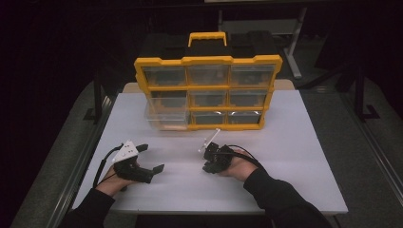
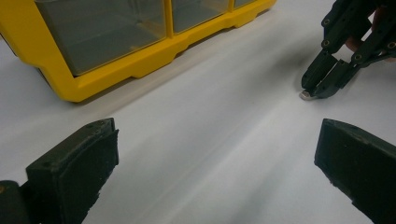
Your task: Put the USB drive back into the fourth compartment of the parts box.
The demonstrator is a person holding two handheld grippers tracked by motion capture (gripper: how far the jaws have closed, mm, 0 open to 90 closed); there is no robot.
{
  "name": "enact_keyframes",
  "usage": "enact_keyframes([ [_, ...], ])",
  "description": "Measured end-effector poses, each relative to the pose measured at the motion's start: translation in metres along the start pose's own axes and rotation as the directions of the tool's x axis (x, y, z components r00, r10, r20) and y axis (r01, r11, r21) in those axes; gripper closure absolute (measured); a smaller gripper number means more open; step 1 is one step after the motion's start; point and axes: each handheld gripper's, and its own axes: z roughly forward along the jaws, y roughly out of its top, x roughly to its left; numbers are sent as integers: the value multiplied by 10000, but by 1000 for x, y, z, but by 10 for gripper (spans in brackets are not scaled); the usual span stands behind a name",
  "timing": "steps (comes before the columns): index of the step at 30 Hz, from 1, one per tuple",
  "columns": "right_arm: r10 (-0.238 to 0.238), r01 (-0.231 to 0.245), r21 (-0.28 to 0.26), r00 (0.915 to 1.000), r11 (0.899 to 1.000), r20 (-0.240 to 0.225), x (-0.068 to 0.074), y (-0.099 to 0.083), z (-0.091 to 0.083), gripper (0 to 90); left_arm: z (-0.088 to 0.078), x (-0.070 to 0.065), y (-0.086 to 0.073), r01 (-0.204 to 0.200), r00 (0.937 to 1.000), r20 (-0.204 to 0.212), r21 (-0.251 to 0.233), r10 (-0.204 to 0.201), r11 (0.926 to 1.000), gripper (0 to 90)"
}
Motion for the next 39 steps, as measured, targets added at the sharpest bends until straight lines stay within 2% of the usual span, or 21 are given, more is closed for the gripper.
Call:
enact_keyframes([
  [15,-77,76,-78,10000,9999,-34,-2,-1,-2,780,0,0,0,-32,10000,25,22,32,10000,0],
  [21,0,-3,-191,9999,9998,-143,-6,-1,-9,780,1,0,-1,-35,10000,30,46,35,10000,0],
  [39,-225,207,-472,9990,9987,-377,-11,11,-32,779,1,0,-1,-30,10000,48,62,30,10000,0],
])
